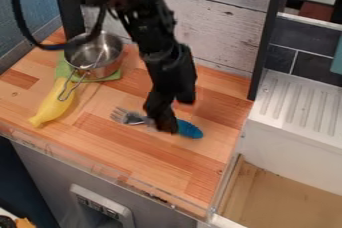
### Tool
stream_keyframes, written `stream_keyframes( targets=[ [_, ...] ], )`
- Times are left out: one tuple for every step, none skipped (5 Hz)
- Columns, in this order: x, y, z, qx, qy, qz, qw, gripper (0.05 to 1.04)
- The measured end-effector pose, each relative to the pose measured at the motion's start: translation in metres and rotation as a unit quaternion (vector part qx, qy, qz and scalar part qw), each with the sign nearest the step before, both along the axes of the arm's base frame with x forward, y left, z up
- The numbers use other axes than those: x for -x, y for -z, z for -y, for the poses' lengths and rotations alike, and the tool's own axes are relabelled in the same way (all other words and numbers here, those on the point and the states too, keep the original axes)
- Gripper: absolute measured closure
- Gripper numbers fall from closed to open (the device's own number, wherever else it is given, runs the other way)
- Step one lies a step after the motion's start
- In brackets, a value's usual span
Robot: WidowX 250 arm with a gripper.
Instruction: Place the blue fork to the rigth side of the table
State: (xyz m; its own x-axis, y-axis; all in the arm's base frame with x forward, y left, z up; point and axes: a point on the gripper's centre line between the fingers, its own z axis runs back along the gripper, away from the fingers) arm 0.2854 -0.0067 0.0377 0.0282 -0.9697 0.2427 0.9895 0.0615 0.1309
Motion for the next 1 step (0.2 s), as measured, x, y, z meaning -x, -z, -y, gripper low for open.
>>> stream_keyframes(
  targets=[
    [0.0004,-0.0211,-0.0021,0.001,0.000,0.013,0.9999,0.083]
  ],
)
